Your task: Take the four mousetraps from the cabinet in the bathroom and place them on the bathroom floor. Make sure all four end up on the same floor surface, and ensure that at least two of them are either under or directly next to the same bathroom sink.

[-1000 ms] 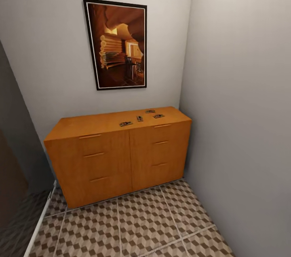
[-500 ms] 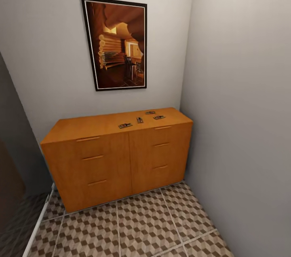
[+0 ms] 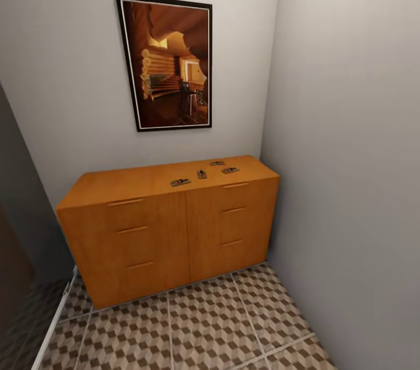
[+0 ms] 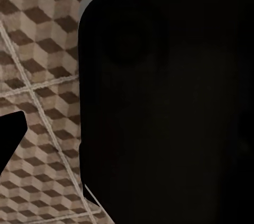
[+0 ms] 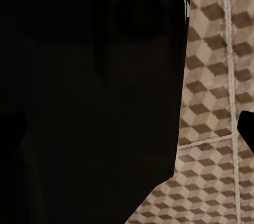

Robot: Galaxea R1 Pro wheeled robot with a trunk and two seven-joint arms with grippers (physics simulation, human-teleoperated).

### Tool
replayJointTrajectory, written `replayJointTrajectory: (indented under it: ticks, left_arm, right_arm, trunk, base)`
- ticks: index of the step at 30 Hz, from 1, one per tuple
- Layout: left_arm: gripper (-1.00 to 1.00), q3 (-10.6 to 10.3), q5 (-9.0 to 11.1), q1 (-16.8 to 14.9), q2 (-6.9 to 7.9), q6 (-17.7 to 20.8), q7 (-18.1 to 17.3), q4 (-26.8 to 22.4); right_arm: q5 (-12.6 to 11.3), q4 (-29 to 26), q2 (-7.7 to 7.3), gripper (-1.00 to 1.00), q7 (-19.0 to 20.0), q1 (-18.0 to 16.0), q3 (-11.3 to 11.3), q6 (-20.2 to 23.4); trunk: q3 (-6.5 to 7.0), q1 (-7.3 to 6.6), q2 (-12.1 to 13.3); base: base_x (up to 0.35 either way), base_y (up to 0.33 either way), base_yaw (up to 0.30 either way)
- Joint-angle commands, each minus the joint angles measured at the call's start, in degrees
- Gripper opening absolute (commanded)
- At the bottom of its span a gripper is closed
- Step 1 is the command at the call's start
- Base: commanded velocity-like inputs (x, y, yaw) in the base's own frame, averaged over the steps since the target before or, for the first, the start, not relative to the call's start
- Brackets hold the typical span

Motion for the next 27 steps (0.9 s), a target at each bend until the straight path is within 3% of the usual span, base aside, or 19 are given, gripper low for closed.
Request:
replayJointTrajectory:
  ticks: [1, 16, 27]
  left_arm:
    - [1.0, 0.01, 0.16, -0.01, 0.0, -0.15, 0.01, 0.01]
    - [1.0, 0.01, 0.16, -0.03, 0.0, -0.14, 0.0, 0.01]
    - [1.0, 0.01, 0.16, -0.04, 0.0, -0.14, 0.02, 0.01]
  right_arm:
    - [0.02, 0.0, 0.0, 1.0, -0.01, -0.01, 0.02, -0.03]
    - [0.02, 0.0, 0.0, 1.0, -0.01, -0.01, 0.08, -0.03]
    - [0.04, 0.0, 0.0, 1.0, -0.01, -0.01, 0.1, -0.03]
  trunk:
    - [-0.04, 0.02, -0.02]
    - [-0.04, 0.02, -0.02]
    - [-0.04, 0.02, -0.02]
  base:
    - [0.213, 0.0, 0.0]
    - [0.261, 0.0, 0.0]
    - [0.082, 0.0, 0.0]
